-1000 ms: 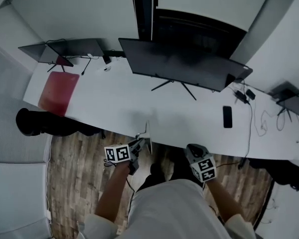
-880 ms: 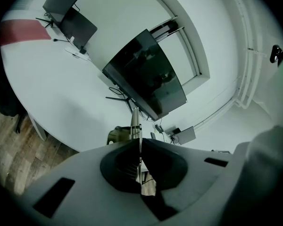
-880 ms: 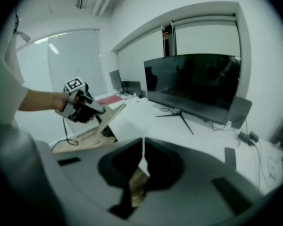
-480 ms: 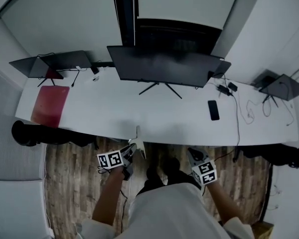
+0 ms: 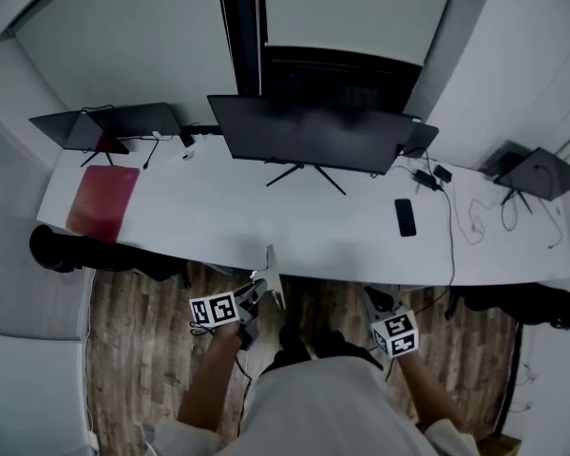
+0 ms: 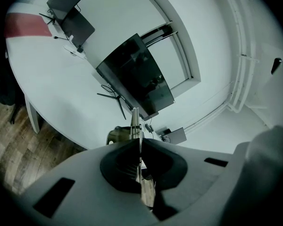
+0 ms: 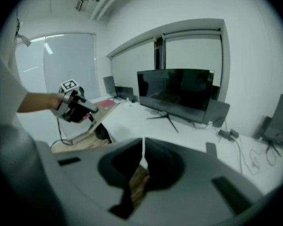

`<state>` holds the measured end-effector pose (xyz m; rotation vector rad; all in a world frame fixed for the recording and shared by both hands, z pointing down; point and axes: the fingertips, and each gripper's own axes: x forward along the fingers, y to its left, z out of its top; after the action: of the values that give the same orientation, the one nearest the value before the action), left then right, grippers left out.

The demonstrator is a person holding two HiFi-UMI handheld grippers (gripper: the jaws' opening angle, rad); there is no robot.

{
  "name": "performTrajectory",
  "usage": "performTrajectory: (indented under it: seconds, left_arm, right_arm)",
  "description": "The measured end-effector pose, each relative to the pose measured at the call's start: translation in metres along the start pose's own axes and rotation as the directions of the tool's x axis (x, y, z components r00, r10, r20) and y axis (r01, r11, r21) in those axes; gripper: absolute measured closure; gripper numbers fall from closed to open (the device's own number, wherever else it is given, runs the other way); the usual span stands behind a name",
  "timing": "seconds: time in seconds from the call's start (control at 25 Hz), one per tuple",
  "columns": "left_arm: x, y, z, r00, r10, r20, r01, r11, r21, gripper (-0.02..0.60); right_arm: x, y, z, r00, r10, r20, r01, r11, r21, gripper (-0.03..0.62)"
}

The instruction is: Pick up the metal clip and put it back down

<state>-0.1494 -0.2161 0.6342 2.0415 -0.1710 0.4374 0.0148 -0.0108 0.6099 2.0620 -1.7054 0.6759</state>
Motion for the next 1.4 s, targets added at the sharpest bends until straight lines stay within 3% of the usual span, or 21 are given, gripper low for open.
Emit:
performTrajectory:
  seconds: [0.68, 0.88, 1.4]
  left_arm:
    - [-0.018, -0.080, -0.035, 0.990, -0.015, 0.137, 0.021, 0.999, -0.047, 0.549]
    - [-0.027, -0.088, -0.042, 0.986, -0.007, 0.165, 0.021, 0.996, -0.082, 0.549]
    - [-0.029, -0.096, -0.037, 0.980, -0.019, 0.199, 0.035, 0.996, -0.076, 0.549]
  right_arm:
    - [-0.055, -0.051, -0.010, 0.995, 0.052, 0.082, -0.054, 0.998, 0.025, 0.560]
    - [-0.063, -0.052, -0.002, 0.990, 0.073, 0.119, -0.073, 0.997, 0.003, 0.560]
    - [-0.058, -0.052, 0.008, 0.983, 0.113, 0.146, -0.108, 0.993, -0.039, 0.560]
